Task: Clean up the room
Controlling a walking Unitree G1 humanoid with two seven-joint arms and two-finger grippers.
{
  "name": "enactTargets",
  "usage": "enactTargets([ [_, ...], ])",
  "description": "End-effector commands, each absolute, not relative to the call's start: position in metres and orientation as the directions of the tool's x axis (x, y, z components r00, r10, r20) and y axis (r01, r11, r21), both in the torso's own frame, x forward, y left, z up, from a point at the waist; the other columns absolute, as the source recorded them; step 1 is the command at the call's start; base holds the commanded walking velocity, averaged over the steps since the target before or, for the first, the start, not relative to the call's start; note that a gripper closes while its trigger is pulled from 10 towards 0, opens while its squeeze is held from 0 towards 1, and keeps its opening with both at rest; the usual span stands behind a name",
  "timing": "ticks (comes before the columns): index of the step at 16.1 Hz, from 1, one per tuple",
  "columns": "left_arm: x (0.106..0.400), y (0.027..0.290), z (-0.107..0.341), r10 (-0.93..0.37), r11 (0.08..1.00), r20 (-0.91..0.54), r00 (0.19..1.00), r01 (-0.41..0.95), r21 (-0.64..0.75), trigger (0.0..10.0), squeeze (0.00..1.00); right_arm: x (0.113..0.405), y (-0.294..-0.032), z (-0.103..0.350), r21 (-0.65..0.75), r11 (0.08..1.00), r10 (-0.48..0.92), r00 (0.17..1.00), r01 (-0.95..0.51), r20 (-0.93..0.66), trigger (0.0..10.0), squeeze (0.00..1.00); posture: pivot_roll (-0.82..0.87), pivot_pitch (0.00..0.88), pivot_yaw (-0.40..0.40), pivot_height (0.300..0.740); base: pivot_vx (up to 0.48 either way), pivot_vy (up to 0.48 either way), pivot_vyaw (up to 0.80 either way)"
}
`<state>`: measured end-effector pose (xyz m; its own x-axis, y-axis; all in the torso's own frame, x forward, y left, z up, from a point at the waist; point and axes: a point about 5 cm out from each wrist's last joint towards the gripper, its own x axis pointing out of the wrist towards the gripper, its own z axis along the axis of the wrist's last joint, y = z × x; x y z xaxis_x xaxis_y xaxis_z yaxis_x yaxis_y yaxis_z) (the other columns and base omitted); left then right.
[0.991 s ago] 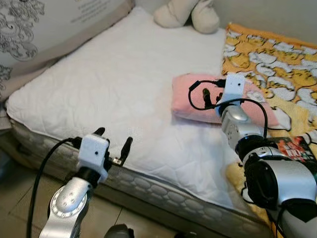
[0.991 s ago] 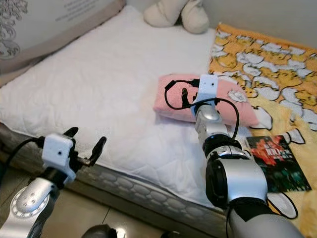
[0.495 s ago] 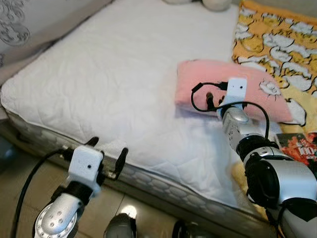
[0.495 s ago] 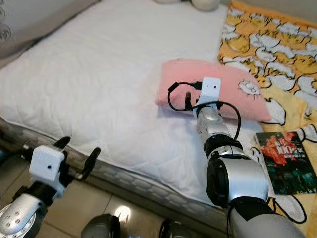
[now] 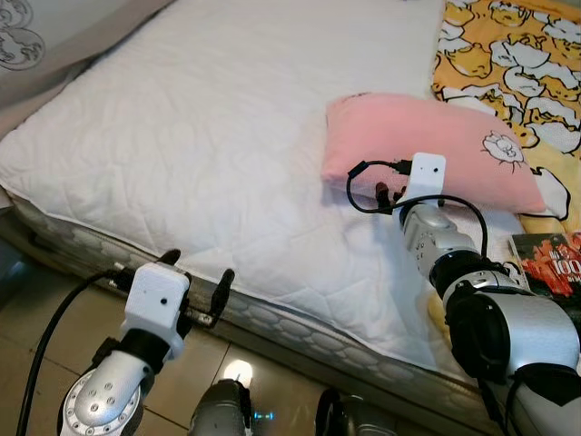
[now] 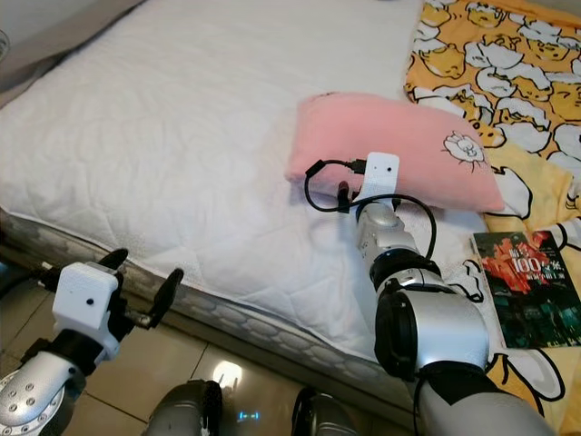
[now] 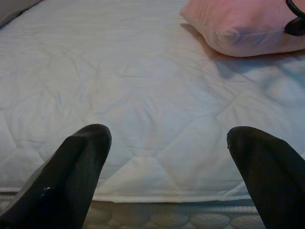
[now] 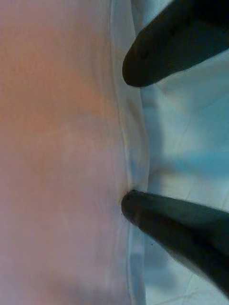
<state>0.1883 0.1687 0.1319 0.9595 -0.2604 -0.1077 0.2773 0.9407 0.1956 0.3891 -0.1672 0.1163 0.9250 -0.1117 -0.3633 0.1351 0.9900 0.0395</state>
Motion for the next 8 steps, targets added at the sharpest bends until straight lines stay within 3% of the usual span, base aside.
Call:
enactTargets([
  [1,0.187,0.167,0.132,-0.26,0.94,-0.116,0.959,0.278,0.199,10.0,0.0,0.388,-0.169,0.115,0.021,0.99,-0.12,0.922,0.137,-0.369,0.0,0.0,0.42,0.222,-0.066,0.736,0.0,0.0,0.0],
  [4,0.185,0.168,0.133,-0.255,0.94,-0.12,0.96,0.275,0.202,10.0,0.0,0.39,-0.172,0.12,0.026,0.989,-0.127,0.929,0.146,-0.347,0.0,0.0,0.44,0.237,-0.063,0.736,0.0,0.0,0.0],
  [8,0.187,0.169,0.134,-0.248,0.942,-0.122,0.961,0.269,0.203,10.0,0.0,0.396,-0.155,0.132,-0.035,0.999,-0.043,0.961,0.034,-0.272,0.0,0.0,0.43,0.232,-0.069,0.736,0.0,0.0,0.0],
])
